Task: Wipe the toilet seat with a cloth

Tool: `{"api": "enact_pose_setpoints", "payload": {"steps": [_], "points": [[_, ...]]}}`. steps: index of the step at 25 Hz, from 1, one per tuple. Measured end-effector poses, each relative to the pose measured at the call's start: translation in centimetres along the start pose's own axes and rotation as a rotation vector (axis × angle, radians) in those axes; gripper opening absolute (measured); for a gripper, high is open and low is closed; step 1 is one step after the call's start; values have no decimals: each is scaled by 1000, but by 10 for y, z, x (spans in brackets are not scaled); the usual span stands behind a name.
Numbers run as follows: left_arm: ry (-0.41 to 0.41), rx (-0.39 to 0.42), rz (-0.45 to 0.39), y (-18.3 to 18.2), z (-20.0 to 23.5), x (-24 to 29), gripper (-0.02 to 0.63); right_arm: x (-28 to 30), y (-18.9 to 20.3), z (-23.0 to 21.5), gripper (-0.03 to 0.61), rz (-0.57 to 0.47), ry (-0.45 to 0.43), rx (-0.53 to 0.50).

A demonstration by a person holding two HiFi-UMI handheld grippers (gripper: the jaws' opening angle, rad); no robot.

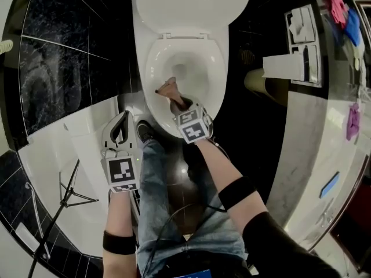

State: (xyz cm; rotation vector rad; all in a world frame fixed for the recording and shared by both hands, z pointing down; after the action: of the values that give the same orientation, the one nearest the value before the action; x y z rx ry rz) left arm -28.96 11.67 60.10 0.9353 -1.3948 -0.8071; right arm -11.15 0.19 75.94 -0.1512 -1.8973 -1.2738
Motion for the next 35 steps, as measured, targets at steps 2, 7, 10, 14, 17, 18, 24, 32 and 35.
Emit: {"api": "enact_pose_setpoints", "payload": {"steps": [2, 7, 10, 14, 17, 18, 24, 32, 35], "points": [[22, 28, -9, -1, 4, 4, 0, 19, -28, -31, 107, -45, 63, 6], [-9, -3, -28, -1, 20, 17, 0, 71, -69, -85, 107, -99, 138, -51], [-24, -16, -35, 7, 34, 27, 0, 104, -76, -100, 109, -98, 137, -86], [-36, -10, -36, 22, 50, 35, 0, 142, -75, -106, 109, -59, 120, -125], [-50, -17, -34, 29, 60, 34, 0, 160, -69, -98, 107, -25, 56, -150], [-55, -19, -32, 31, 63, 32, 0, 164, -68, -90, 107, -22, 26, -163], [-75, -40, -9, 38, 65, 16, 0, 166, -60, -36, 104, 11, -144, -233], [-98, -59, -10, 33, 39, -10, 0, 115, -2, 28, 104, 99, -351, -313], [-98, -62, -9, 28, 22, -19, 0, 87, 29, 46, 104, 144, -397, -334]]}}
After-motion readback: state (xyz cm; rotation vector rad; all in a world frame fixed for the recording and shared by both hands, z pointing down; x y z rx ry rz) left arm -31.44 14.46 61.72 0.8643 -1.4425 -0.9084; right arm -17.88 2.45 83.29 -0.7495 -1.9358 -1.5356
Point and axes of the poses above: the fingertips, and each gripper's own axes: x forward along the fingers, z to its left, y out of its underside, the point moved 10 cm from there along -x, backward along the fingers, and after that the axes turned 12 degrees about -z, right-handed, at the moved point
